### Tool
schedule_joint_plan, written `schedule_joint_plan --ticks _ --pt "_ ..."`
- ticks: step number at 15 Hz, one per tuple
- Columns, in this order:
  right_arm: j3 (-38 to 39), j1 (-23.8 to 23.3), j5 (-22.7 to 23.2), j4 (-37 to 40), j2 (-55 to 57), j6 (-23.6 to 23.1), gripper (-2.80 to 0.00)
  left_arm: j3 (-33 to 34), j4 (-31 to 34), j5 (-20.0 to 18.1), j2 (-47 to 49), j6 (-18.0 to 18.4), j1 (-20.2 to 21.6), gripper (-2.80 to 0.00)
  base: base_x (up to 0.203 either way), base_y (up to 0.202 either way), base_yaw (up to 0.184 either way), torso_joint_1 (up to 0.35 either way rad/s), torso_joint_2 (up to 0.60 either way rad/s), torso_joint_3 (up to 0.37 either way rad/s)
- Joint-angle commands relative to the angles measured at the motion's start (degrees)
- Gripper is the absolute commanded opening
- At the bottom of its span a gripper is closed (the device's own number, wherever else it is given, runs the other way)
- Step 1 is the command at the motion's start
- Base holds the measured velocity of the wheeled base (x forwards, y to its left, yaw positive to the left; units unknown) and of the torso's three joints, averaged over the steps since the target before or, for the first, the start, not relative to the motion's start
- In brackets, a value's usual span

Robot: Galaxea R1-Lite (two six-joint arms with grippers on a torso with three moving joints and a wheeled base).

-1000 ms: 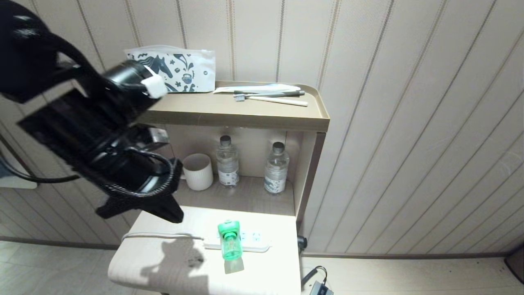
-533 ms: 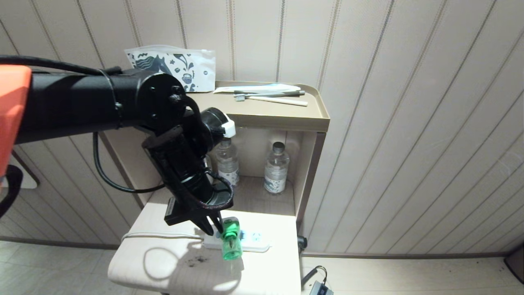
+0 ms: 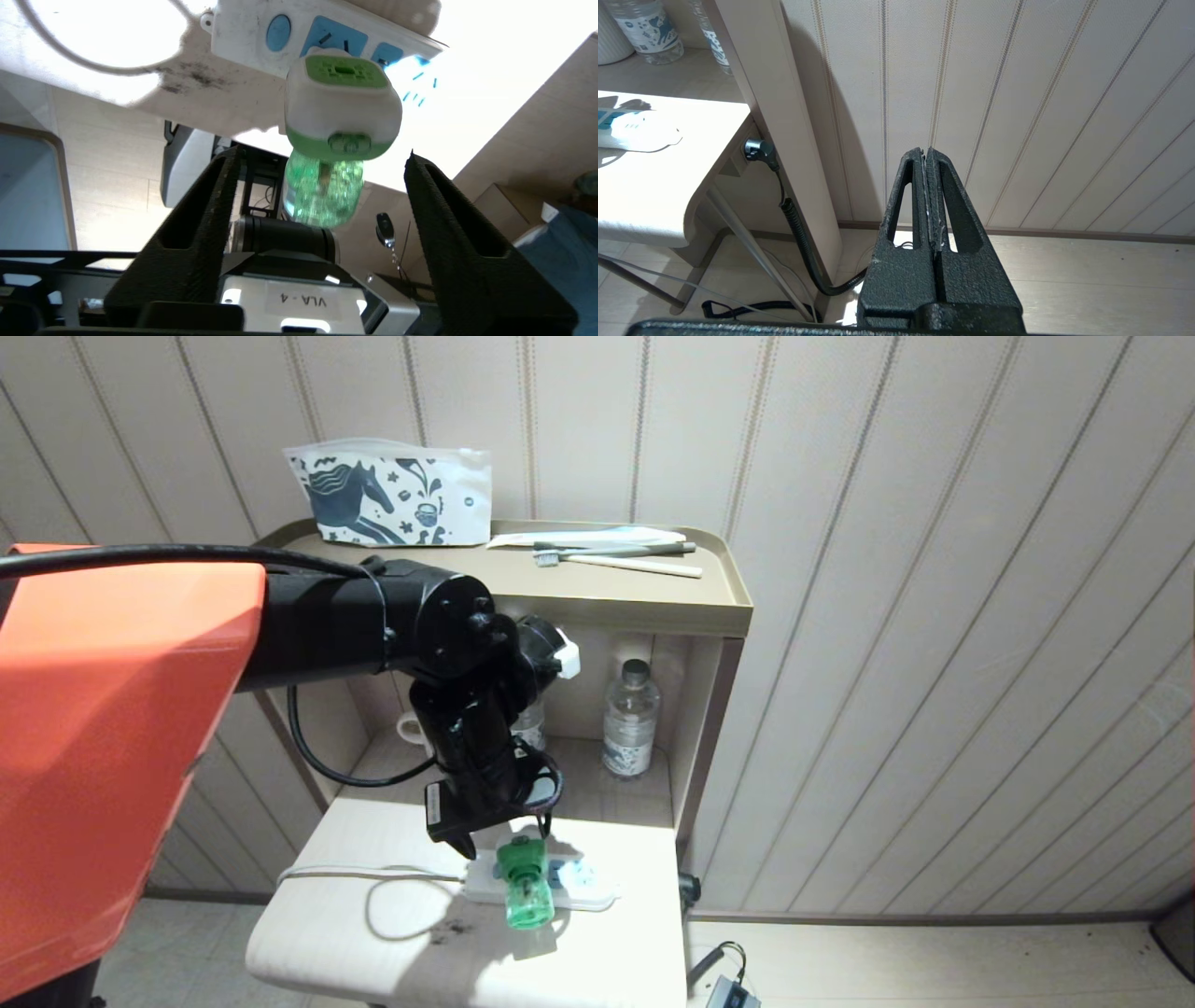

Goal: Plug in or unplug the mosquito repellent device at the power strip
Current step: Hold the socket with your right hand and unplug it with your left hand

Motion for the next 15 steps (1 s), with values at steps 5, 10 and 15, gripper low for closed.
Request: schedule_joint_plan --ticks 5,10,15 --pt "0.0 0.1 0.0 0.0 0.1 0.0 -2.8 0.0 -0.6 -0.1 4.3 -1.4 -0.2 0.0 0.0 0.0 0.0 0.0 0.0 0.0" --pt "0.0 0.1 0.0 0.0 0.1 0.0 -2.8 0.1 -1.2 -0.8 6.8 -1.6 -0.3 0.0 0.0 0.0 0.0 0.0 0.0 0.0" --pt "0.0 0.1 0.0 0.0 0.1 0.0 -2.8 0.1 -1.1 -2.0 7.8 -1.6 -0.3 0.0 0.0 0.0 0.0 0.0 0.0 0.0"
